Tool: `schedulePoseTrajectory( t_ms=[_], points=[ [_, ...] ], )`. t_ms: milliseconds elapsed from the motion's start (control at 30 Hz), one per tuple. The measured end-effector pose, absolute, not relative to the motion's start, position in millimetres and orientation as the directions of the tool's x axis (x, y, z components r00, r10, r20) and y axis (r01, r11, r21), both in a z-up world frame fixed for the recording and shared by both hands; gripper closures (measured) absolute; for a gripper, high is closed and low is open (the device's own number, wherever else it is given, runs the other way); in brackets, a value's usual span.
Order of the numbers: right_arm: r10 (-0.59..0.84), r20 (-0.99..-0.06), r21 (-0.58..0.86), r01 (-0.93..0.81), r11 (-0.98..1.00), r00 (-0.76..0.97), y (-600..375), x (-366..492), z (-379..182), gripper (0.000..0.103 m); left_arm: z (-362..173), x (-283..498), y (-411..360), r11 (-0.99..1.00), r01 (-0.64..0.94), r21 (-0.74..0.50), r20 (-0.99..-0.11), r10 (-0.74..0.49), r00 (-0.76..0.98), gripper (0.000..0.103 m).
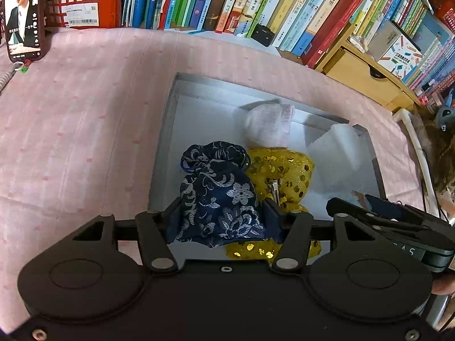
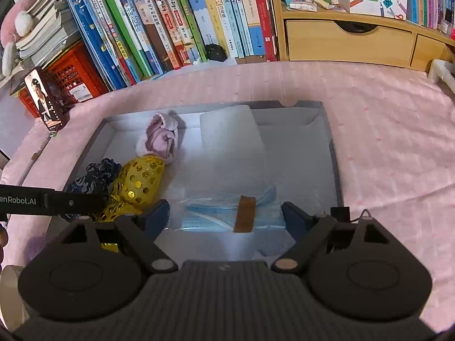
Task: Organize soft objects
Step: 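Lower the pouch into the tray and open the left tool while the right tool releases the mask packet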
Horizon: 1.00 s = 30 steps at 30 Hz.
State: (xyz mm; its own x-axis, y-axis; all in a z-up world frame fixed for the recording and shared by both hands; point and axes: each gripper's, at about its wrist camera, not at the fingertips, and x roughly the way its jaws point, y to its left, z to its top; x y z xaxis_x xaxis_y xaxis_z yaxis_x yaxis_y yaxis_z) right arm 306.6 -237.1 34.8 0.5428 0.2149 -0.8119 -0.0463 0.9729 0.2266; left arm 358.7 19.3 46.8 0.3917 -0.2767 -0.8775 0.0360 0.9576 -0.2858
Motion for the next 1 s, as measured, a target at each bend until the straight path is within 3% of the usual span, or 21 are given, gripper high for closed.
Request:
schedulePoseTrajectory(
  t_ms=[333,667,1000],
  points=[
    [0.209,-0.812,0.218,-0.049,0.975,0.545,-235,309,35,0.012,45,359,19,0.956,0.038,-0.290,-0.876,-0.281,0.393,0.045],
    [0.213,-0.808,0.224,-0.049,0.973,0.550,-238,307,37,0.008,59,348,19,0.957,0.066,-0.283,-0.858,-0.283,0.428,0.024],
    [0.206,-0.766,0.201,-0.078,0.977,0.609,-239,287,57,0.007,89,319,16,0.964,0.119,-0.240,-0.817,-0.266,0.511,0.020]
  ],
)
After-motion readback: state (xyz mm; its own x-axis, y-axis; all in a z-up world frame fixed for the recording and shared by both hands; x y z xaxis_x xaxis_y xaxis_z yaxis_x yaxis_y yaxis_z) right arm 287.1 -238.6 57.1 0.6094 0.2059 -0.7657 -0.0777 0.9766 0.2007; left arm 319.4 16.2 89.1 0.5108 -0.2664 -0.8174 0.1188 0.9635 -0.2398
